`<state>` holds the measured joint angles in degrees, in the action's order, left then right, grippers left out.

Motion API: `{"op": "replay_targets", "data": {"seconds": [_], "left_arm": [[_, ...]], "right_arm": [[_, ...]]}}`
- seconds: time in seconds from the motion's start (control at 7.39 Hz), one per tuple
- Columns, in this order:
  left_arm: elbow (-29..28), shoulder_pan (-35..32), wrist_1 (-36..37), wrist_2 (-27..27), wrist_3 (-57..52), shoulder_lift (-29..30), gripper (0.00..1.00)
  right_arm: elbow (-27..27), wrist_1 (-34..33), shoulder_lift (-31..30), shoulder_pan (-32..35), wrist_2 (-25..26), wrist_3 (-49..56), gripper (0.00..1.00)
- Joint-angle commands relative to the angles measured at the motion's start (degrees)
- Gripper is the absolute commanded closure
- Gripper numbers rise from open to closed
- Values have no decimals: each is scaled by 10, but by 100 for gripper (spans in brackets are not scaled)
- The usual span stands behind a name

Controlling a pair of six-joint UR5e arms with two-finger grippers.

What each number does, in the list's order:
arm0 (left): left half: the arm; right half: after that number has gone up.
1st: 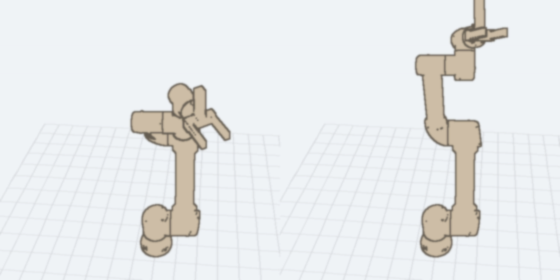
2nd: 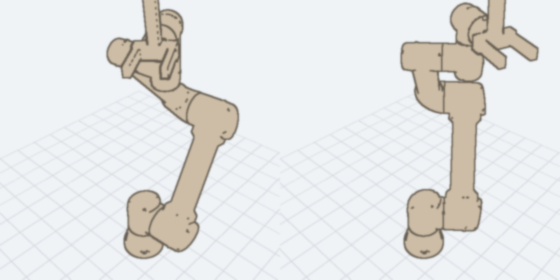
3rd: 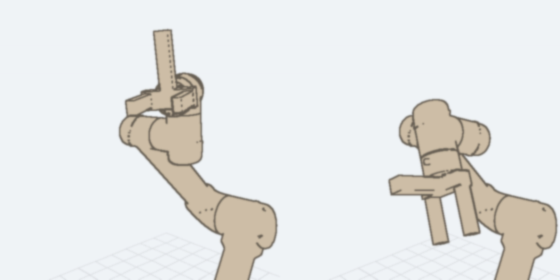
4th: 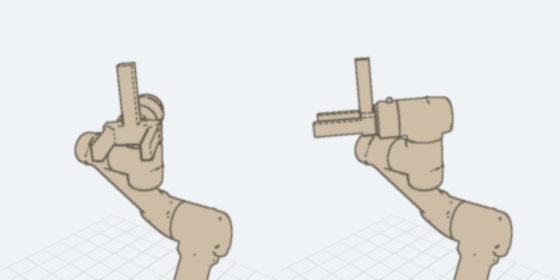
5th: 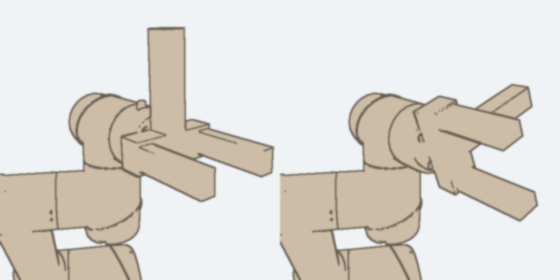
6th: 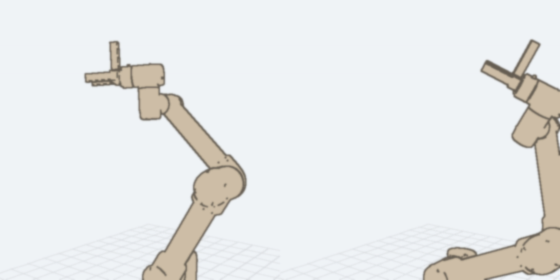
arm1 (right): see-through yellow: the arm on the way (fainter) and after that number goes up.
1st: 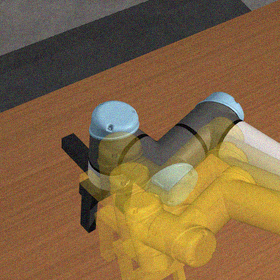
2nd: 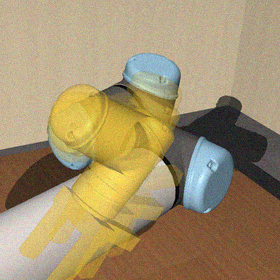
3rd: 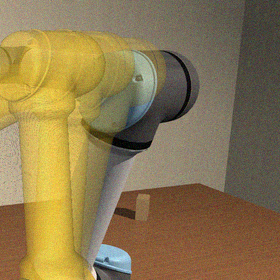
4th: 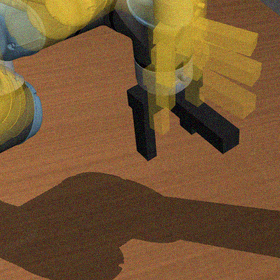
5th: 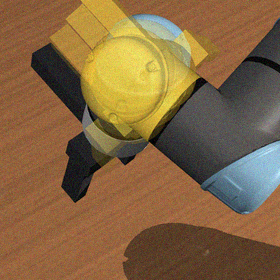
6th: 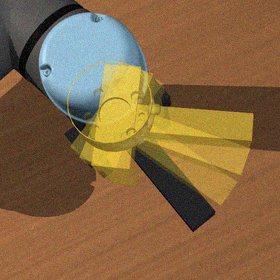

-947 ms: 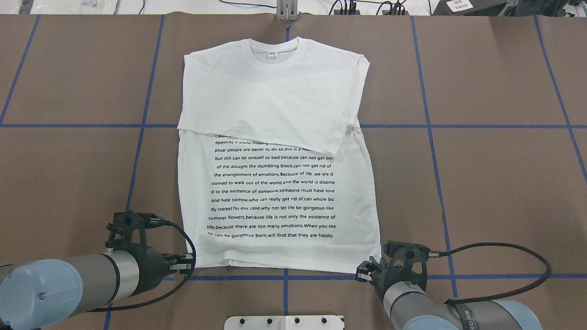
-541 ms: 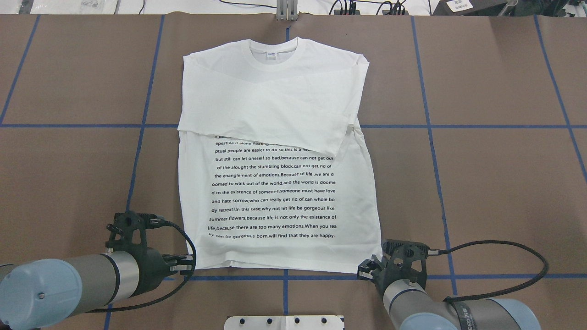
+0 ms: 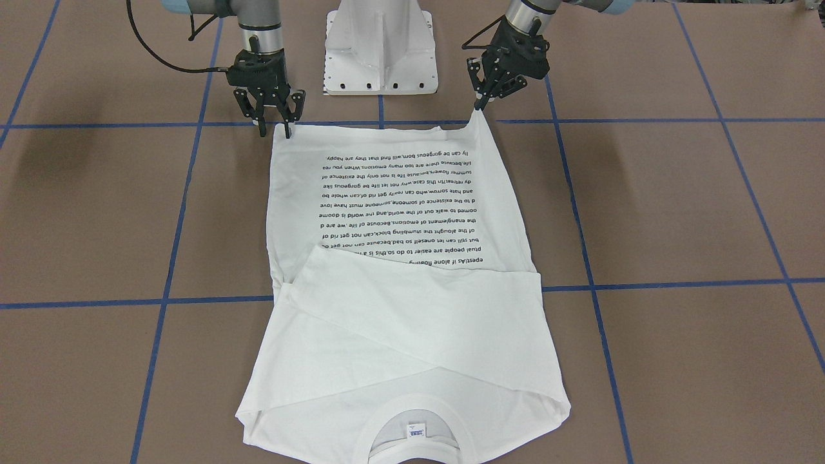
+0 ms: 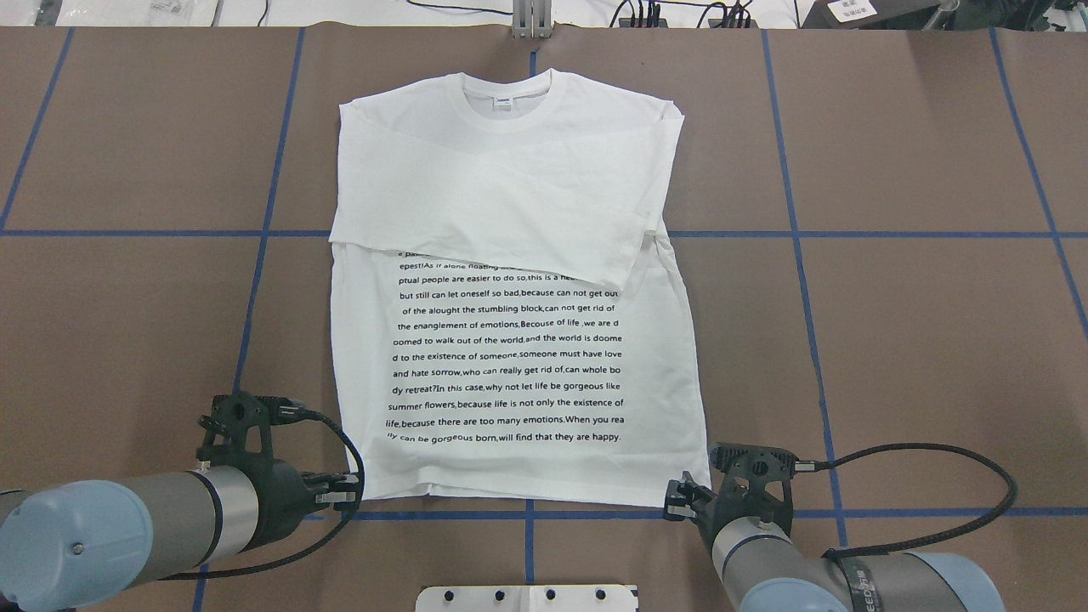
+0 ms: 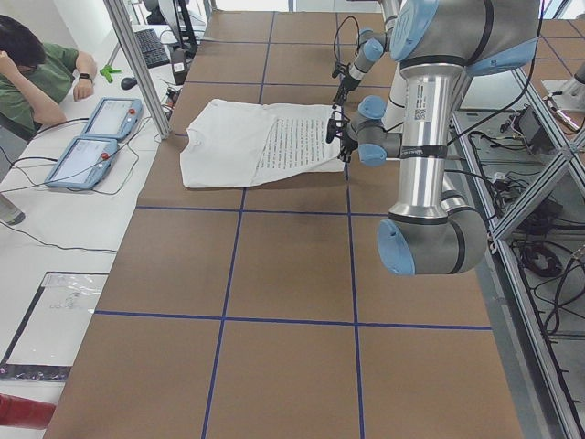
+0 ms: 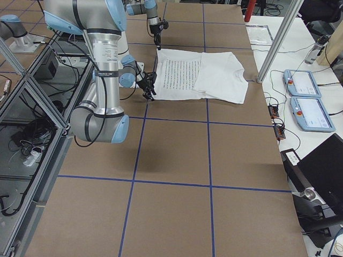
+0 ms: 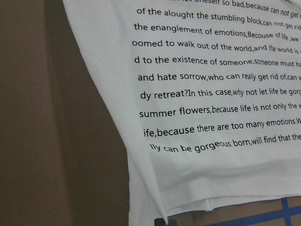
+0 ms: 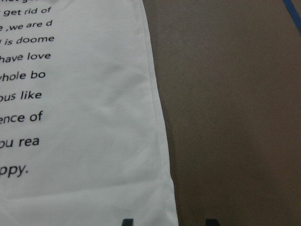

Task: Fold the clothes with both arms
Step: 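Lift the hem with both grippers and fold it toward the collar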

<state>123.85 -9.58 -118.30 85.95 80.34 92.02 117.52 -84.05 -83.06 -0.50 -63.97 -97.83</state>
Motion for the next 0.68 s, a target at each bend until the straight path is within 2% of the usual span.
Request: {"op": "replay_targets", "data": {"seconds": [0.0, 0.27, 0.54], "left_arm": [[0, 0, 0, 0, 0, 0, 100], [1, 0, 1, 0, 0, 0, 100], [1, -1, 0, 4, 0, 1, 100]], "right_arm": [[-1, -2, 1, -5, 2, 0, 36], [-2, -2, 2, -7, 2, 0, 52], [-2, -2, 3, -8, 2, -1, 74]]}}
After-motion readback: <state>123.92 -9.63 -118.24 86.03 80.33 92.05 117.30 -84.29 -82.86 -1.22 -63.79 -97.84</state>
